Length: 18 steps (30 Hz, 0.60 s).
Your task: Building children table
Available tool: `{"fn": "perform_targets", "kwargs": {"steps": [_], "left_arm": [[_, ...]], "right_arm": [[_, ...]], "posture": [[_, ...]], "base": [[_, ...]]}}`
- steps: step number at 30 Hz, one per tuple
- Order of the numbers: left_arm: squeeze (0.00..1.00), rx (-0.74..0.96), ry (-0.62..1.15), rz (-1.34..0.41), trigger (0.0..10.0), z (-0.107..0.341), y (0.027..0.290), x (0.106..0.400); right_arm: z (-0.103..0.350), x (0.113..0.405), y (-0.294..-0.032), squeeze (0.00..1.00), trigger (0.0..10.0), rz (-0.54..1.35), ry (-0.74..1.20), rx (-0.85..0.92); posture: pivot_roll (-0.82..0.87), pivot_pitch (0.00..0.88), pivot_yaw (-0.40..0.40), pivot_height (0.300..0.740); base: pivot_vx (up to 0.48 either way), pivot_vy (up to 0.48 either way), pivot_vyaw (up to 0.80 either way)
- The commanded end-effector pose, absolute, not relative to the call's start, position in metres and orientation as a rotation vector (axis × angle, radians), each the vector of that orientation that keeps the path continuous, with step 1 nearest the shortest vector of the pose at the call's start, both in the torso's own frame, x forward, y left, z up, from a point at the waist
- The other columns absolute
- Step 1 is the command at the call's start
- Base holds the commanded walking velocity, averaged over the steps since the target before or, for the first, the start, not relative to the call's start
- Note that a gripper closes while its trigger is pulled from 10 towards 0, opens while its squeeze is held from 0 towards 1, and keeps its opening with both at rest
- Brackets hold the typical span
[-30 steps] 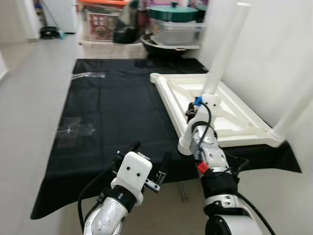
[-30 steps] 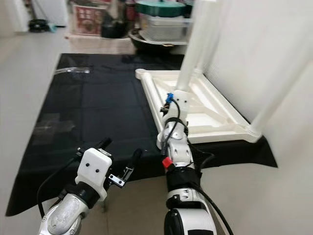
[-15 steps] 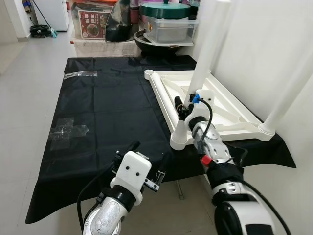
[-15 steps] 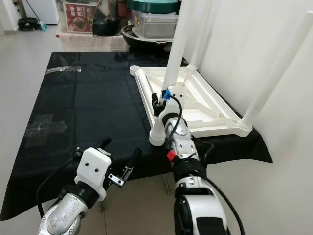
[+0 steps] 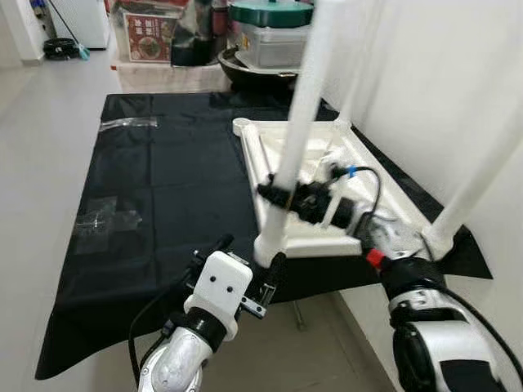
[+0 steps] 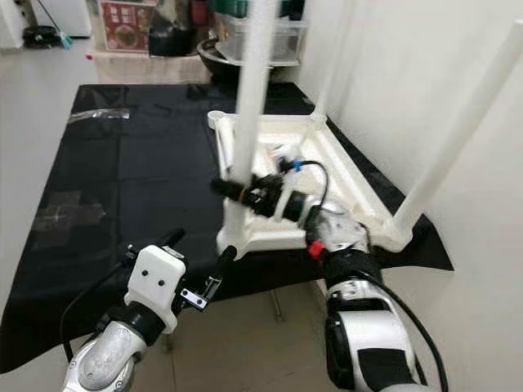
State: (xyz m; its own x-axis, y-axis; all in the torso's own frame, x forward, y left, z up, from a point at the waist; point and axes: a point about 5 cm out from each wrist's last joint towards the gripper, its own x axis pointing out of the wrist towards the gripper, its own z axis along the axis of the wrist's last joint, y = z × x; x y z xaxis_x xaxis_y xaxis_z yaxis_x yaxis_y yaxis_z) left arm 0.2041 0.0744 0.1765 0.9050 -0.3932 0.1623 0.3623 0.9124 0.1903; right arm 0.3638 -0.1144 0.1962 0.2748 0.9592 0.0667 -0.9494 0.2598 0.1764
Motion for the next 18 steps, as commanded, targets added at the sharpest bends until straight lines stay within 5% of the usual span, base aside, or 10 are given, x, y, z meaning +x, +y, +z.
{"fn": "perform_targets", "kwargs": {"steps": [1,6,7,8,9,16,18], "left_arm": [[0.0,0.169,-0.189,-0.384,10.0,0.174,0.076,0.204],[0.0,0.169,-0.189,-0.384,10.0,0.174,0.076,0.204],[0.0,0.169,-0.189,-0.384,10.0,0.174,0.076,0.204],[0.0,0.169,-0.189,-0.384,10.0,0.174,0.076,0.204],[0.0,0.167,-0.189,-0.385,10.0,0.174,0.076,0.204],[0.0,0.166,-0.189,-0.386,10.0,0.174,0.075,0.204],[0.0,0.166,-0.189,-0.387,10.0,0.174,0.075,0.204]], "right_arm": [[0.196,0.364,-0.107,0.0,10.0,1.353,0.076,0.136],[0.195,0.373,-0.099,0.0,10.0,1.25,0.069,0.052],[0.195,0.377,-0.096,0.0,7.1,1.187,0.051,0.033],[0.195,0.377,-0.096,0.0,7.1,1.187,0.051,0.033],[0.195,0.381,-0.094,0.0,0.0,1.106,0.043,0.026],[0.198,0.387,-0.095,0.0,0.0,0.953,-0.007,0.053],[0.198,0.398,-0.106,0.0,0.0,0.621,-0.006,0.065]], "posture": [[0.16,0.032,-0.116,0.74],[0.16,0.033,-0.116,0.74],[0.16,0.032,-0.115,0.74],[0.16,0.032,-0.115,0.74],[0.16,0.033,-0.115,0.74],[0.16,0.032,-0.116,0.74],[0.15,0.034,-0.115,0.74]], "base": [[0.0,0.0,0.0],[0.0,0.0,0.0],[0.0,0.0,0.0],[0.0,0.0,0.0],[0.0,0.0,0.0],[0.0,0.0,0.0],[0.0,0.0,0.0]]}}
